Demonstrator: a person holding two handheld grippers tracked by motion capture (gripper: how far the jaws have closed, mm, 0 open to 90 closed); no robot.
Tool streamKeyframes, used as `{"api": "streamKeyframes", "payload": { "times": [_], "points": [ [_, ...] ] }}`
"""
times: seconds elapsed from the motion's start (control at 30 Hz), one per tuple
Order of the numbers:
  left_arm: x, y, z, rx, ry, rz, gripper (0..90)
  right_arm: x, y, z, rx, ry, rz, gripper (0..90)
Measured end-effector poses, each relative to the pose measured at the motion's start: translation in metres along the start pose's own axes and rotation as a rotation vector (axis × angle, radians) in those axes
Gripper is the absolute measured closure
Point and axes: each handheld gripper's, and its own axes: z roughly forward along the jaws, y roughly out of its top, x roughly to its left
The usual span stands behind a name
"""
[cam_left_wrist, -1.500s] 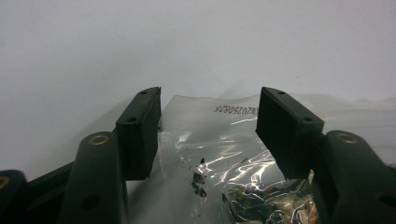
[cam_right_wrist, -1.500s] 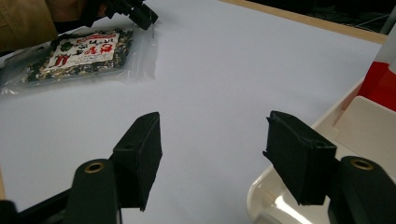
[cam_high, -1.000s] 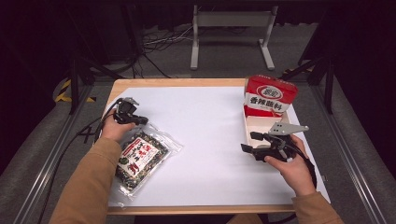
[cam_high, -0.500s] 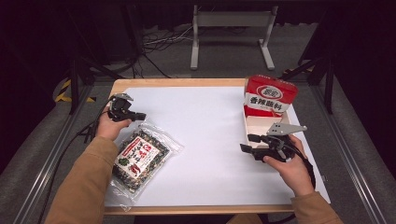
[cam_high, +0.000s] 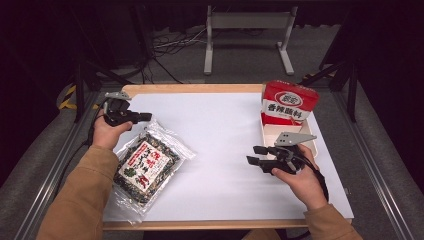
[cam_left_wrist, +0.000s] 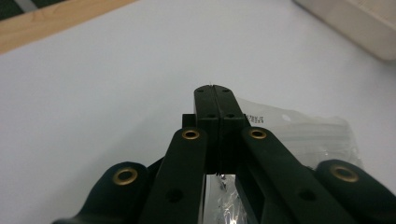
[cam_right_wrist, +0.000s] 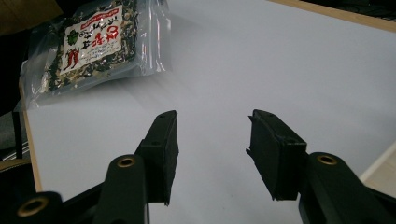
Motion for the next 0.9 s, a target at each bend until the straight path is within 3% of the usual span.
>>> {"api": "streamKeyframes", "payload": {
  "times": [0.2, 0.4, 0.53, 0.7, 0.73, 0.9],
  "points": [
    [-0.023, 0.017, -0.021, -0.064, -0.04, 0.072, 90.0, 0.009, 0.004, 0.006, -0.042, 0.023, -0.001, 48.9],
    [-0.041, 0.024, -0.035, -0.096, -0.047, 0.112, 90.0, 0.017, 0.004, 0.008, -0.141, 0.024, 0.008, 46.7],
    [-0.05, 0.026, -0.044, -0.116, -0.057, 0.129, 90.0, 0.019, 0.005, 0.011, -0.147, 0.011, -0.011, 42.9],
    [-0.057, 0.028, -0.053, -0.123, -0.044, 0.139, 90.0, 0.027, 0.006, 0.019, -0.119, 0.031, -0.01, 46.2],
    [-0.058, 0.028, -0.055, -0.131, -0.037, 0.138, 90.0, 0.029, 0.006, 0.02, -0.11, 0.032, 0.005, 45.8],
    [-0.061, 0.027, -0.064, -0.159, -0.048, 0.138, 90.0, 0.037, 0.007, 0.03, -0.083, 0.051, -0.013, 41.8]
  ]
}}
